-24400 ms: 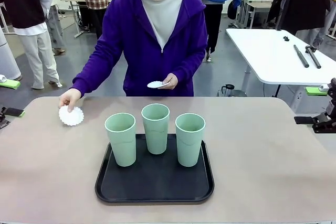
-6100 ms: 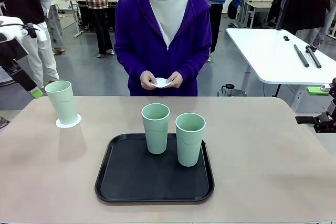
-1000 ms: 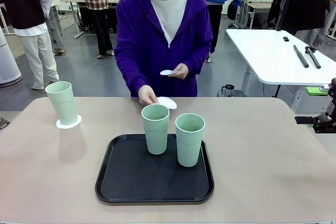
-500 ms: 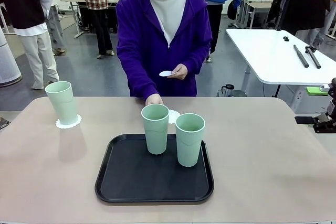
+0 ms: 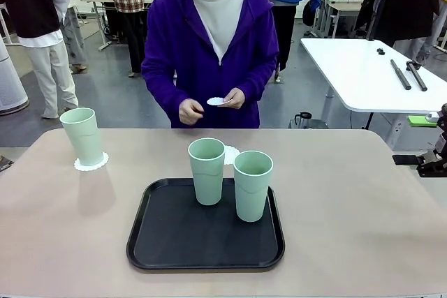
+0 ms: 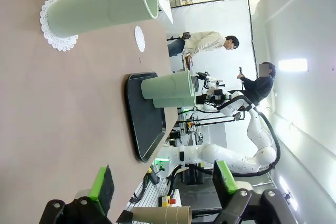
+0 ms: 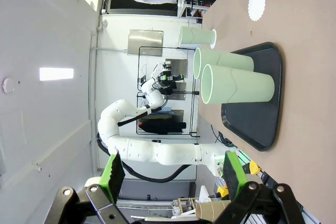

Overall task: Place coasters on the table and set cups on them.
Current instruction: Take one Reusable plastic cup from the Flat Tray and place it on a coaster set by the human.

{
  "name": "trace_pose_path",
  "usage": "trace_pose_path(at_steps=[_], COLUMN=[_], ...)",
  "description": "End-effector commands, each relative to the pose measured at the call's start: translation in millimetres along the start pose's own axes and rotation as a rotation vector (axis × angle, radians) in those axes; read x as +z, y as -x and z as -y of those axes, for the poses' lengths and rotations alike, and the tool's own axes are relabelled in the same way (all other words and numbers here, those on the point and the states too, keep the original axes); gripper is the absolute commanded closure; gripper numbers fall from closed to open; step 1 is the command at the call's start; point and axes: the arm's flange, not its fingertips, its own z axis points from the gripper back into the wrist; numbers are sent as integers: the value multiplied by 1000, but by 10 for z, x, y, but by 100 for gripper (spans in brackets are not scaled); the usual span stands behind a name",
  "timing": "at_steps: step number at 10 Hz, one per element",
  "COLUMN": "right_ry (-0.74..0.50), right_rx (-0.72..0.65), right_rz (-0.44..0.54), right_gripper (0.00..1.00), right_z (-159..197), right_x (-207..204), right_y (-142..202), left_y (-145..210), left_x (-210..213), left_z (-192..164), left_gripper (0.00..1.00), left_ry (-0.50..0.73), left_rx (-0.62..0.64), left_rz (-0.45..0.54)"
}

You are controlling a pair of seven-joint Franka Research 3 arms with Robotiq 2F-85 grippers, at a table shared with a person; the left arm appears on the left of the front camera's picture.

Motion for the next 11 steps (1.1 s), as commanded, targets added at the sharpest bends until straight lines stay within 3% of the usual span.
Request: trace_pose_path(at_steps=[1, 8, 11], right_ry=[-10, -10, -10], right_rx=[14, 14, 14], right_rz=[0, 0, 0], right_gripper=[0, 0, 0], right_z=[7, 7, 7], right_x=[-8, -8, -8], right_y=[-9, -9, -9], left_y=[10, 1, -26], left_x=[15, 1, -309], left_z=[7, 0, 640], left_gripper=[0, 0, 0], left_ry=[4, 0, -230], left_rx=[1, 0, -303], left_rz=[1, 0, -25])
